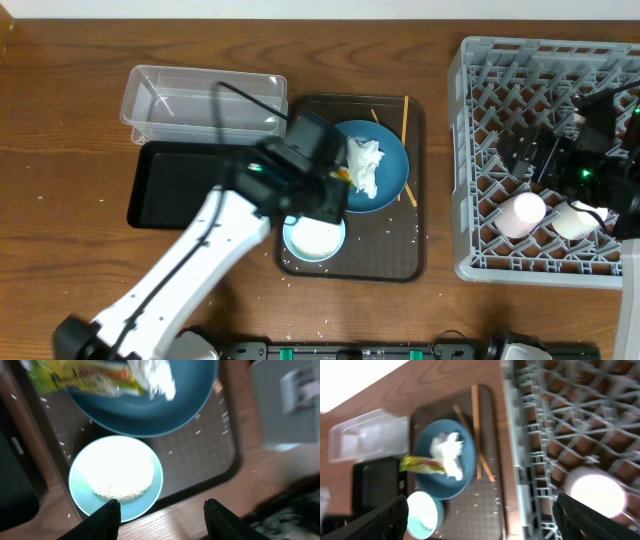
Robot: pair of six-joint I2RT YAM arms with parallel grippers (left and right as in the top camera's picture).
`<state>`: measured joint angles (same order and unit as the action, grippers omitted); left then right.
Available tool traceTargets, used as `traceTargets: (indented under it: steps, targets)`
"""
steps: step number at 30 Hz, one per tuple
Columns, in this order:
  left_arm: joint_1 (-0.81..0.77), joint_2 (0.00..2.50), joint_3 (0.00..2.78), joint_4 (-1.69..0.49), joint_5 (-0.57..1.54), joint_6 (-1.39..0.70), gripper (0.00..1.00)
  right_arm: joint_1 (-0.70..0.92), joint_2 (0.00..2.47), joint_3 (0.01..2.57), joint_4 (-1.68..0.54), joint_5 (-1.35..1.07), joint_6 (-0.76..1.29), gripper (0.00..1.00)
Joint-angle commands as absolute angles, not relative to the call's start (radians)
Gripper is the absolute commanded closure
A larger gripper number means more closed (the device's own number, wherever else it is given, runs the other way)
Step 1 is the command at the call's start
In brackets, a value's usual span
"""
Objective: Sort waste into correct bins and load items into the dishwasher rack
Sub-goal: 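Grasp the rim of the white rice bowl with the left gripper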
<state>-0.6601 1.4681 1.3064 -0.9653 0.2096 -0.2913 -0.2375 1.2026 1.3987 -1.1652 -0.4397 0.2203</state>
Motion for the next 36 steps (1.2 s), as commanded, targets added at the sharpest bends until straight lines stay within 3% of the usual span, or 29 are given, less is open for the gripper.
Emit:
traceTargets:
  steps: [1,6,18,22,28,36]
  targets:
    - [-0.733,1.552,1.259,-0.946,0.092,-0.306,0.44,-0.217,1.205,1.406,-1.167,-0.370,0.269,0.09]
    - [-0.797,1.705,1.246,-0.895,-0.037,-0.317,0.44,-0.217,1.204,1.406,-1.171,-0.370,0.269,0.08]
    - [-0.805,1.871,1.245,-0.801,0.086,-0.380,0.62,-0.217,1.205,1.406,-1.186,-0.366,0.269,0.07]
    - [-0.805,1.889,1.245,-0.806,0.086,-0.379,0.64,-0.217,1.205,1.406,-1.190,-0.366,0.268,0.07]
    - [-0.805,1.887,1.246,-0.805,0.088,-0.380,0.93,-0.217,1.204,1.406,-1.191,-0.366,0.269,0.07]
    - [-0.804,1.826,1.249,-0.807,0.116,-0.379,0.94,-0.217,1.205,1.406,-1.193,-0.366,0.268,0.07]
